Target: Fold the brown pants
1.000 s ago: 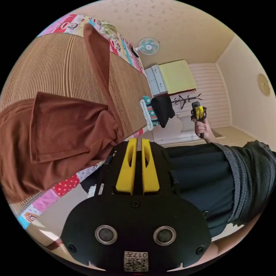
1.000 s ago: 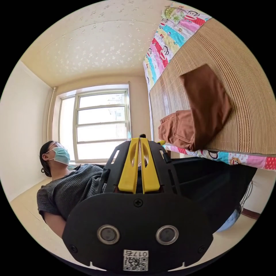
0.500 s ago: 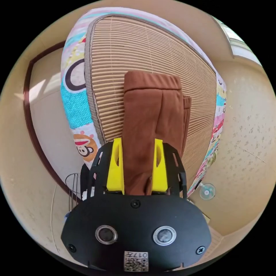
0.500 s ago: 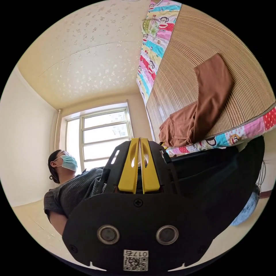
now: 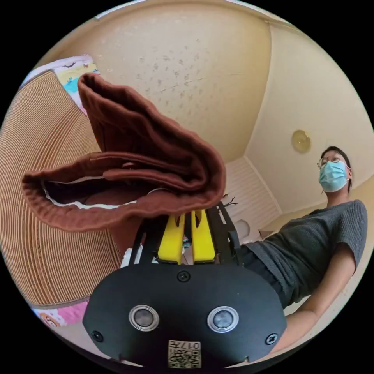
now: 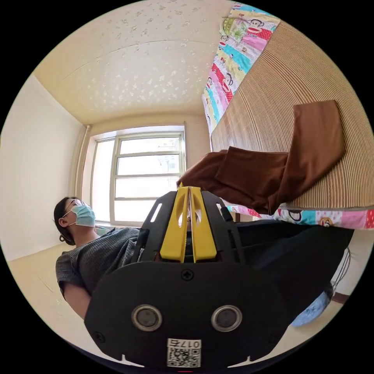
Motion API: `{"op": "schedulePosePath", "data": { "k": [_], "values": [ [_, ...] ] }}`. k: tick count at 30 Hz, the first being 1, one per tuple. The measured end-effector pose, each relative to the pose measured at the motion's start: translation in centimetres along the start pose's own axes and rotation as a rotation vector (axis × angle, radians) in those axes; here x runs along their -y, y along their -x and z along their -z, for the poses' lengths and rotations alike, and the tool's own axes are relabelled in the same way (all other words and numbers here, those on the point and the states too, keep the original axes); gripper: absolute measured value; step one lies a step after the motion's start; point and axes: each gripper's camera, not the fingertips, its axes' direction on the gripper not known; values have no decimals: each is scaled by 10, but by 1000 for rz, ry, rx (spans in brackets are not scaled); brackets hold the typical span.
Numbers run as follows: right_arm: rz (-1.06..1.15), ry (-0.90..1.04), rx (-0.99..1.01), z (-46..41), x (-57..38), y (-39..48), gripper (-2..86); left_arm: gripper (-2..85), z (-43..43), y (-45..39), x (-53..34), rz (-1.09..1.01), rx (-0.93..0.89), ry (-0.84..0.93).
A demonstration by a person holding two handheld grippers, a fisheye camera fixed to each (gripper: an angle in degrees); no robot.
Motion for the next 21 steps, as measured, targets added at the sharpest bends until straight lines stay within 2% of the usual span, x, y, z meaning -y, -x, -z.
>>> {"op": "schedulePosePath", "data": {
  "k": [1,7,9,10,11,12,14,16,19,21],
  "values": [
    [35,13,22,-2,14,4,8,-2,-10,-17,-1,-51,-47,22],
    [326,105,168,-21,84,66,36,-1,-66,-198,-15,-656,-410,96],
    [428,85,125,-26,96,98,64,0,-79,-252,-22,-905,-698,73],
    [472,84,128,-30,104,114,93,0,-83,-261,-23,-949,-789,61],
    [484,104,156,-36,114,124,129,1,-95,-275,-24,-1001,-978,39],
    [486,126,183,-41,119,128,149,1,-112,-285,-24,-1016,-1158,37],
    [462,316,327,-77,138,124,216,1,-142,-296,-30,-995,-1312,46],
    [416,466,386,-111,143,108,236,1,-171,-304,-46,-968,-1341,50],
    [348,563,452,-156,140,69,222,2,-225,-317,-83,-922,-1412,112],
    [302,579,558,-174,137,49,165,2,-257,-321,-108,-878,-1507,107]
  ]
}}
